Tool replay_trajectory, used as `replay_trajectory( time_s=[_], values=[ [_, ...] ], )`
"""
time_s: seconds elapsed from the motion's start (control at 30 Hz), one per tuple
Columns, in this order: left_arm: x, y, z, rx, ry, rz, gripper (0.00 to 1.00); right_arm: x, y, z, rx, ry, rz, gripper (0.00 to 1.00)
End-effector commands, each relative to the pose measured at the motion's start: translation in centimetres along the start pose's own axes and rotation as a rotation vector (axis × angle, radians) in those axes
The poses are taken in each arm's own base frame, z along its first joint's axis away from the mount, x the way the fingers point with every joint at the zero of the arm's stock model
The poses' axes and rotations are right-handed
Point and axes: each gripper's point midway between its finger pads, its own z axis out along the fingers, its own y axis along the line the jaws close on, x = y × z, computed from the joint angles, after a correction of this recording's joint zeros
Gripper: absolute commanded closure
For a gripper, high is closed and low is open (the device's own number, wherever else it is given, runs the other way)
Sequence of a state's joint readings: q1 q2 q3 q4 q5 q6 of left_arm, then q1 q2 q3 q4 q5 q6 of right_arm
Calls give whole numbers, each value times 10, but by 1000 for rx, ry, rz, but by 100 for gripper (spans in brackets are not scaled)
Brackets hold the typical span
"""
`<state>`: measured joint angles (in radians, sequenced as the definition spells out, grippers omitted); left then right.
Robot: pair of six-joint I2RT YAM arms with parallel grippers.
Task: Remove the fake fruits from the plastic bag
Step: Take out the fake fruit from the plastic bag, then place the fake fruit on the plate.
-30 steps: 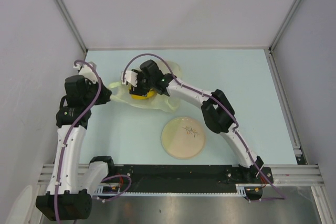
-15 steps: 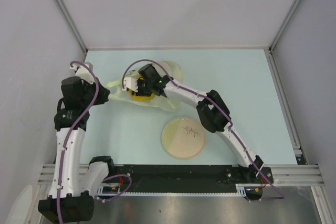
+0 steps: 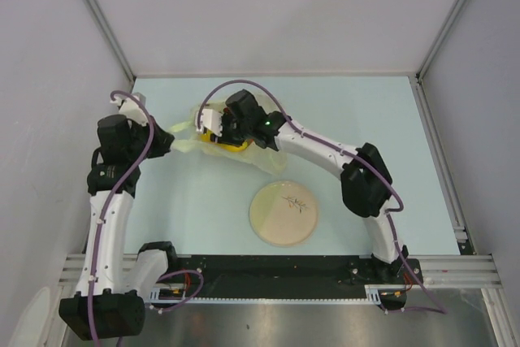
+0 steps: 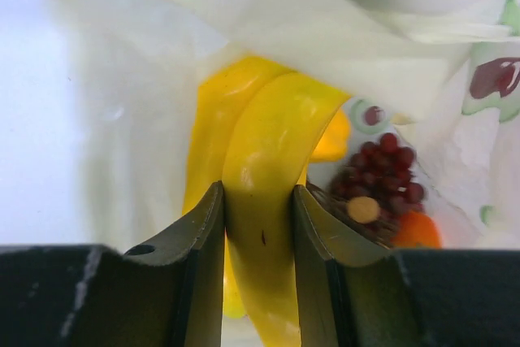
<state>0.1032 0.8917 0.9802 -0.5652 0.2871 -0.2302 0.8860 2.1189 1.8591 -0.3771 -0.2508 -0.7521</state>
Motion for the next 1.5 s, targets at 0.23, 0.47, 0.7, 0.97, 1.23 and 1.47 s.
replay_trajectory(
  time_s=[0.23, 0.47, 0.7, 0.97, 1.23, 1.47],
  values=[
    [-48, -13, 12, 52, -82, -18, 100, -50, -16, -91, 60, -76, 98, 89],
    [-69, -15, 24, 60, -112, -22, 100, -57, 5, -133, -68, -111, 246, 90],
    [-67, -21, 26, 91, -106, -28, 100, -89, 42, -195, -193, -232, 257, 91],
    [-63, -27, 26, 105, -94, -16, 100, -107, 76, -235, -292, -264, 531, 92],
    [-49, -21, 27, 86, -62, -6, 100, -53, 128, -228, -236, -173, 666, 94],
    [-37, -20, 25, 80, -38, -47, 100, -23, 173, -199, -218, -134, 795, 97]
  ],
)
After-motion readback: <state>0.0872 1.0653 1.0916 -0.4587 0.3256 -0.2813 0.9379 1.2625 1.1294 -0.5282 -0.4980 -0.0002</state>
